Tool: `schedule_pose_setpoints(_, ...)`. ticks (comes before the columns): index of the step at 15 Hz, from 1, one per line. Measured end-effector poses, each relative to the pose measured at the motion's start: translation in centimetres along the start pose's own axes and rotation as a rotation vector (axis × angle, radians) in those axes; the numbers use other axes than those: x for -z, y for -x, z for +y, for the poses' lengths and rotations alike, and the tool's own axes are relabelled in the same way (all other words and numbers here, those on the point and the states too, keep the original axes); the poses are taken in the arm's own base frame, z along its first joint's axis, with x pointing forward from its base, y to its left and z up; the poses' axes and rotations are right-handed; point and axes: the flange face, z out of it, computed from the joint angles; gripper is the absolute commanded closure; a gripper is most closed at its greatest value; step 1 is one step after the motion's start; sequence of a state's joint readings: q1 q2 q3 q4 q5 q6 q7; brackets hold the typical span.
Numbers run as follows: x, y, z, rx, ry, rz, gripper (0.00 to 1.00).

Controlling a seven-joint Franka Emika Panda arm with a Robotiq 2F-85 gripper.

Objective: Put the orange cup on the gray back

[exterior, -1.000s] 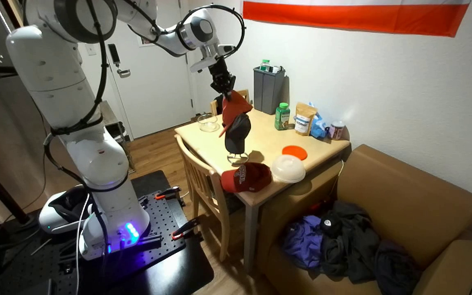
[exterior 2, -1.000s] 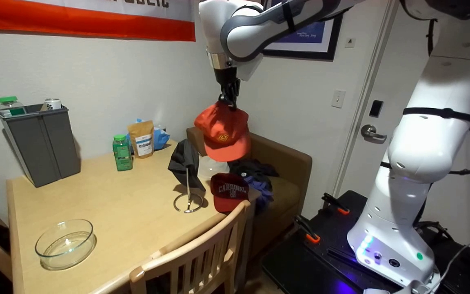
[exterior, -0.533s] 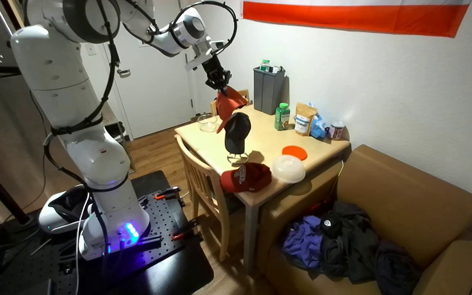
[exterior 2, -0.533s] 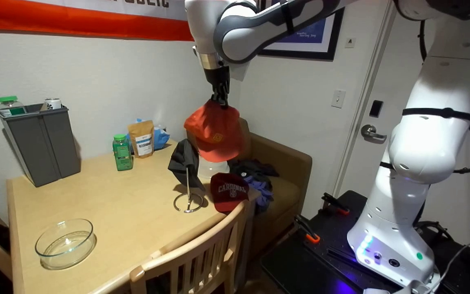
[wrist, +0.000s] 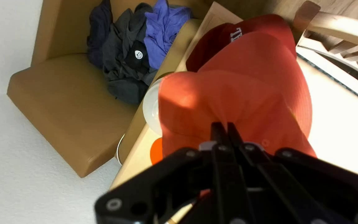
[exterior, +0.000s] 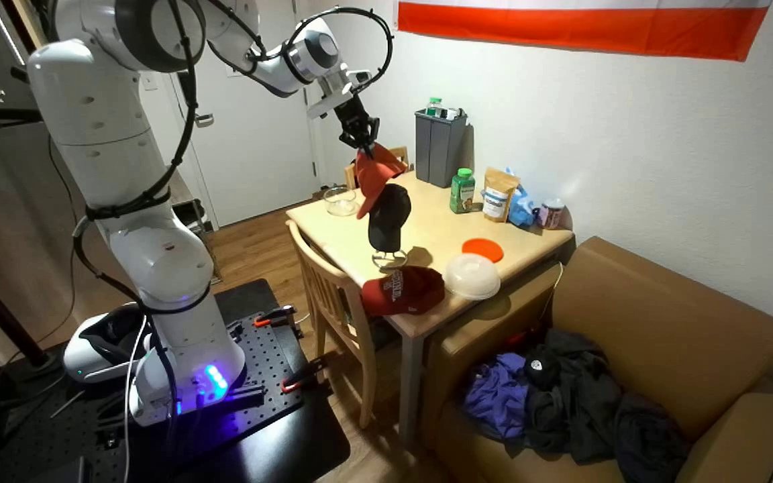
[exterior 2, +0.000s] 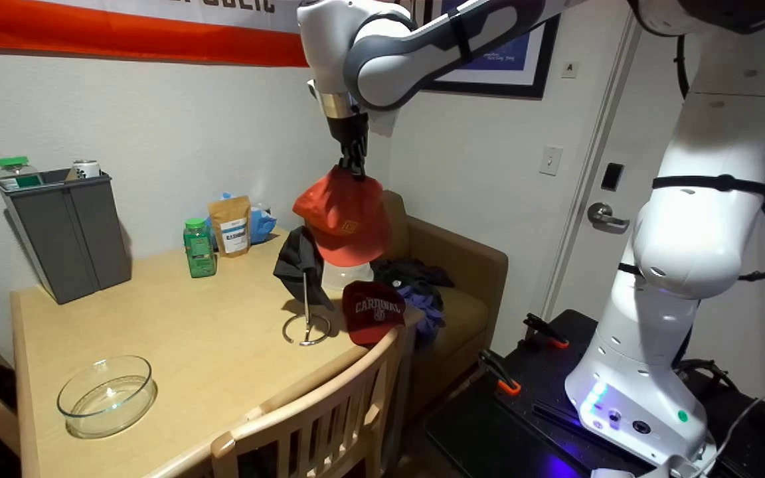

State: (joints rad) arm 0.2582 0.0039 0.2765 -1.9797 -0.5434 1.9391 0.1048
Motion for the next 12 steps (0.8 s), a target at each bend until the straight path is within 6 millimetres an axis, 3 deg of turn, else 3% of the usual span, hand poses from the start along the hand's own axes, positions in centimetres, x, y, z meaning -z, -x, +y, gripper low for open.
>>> schedule_pose_setpoints(5, -0.3, -1.0, -0.1, 0.002, -0.010, 0.009, 0.99)
schedule_pose_setpoints(12, 4.4, -3.6, -1.2, 0.020, -0.010, 0.107, 0.99)
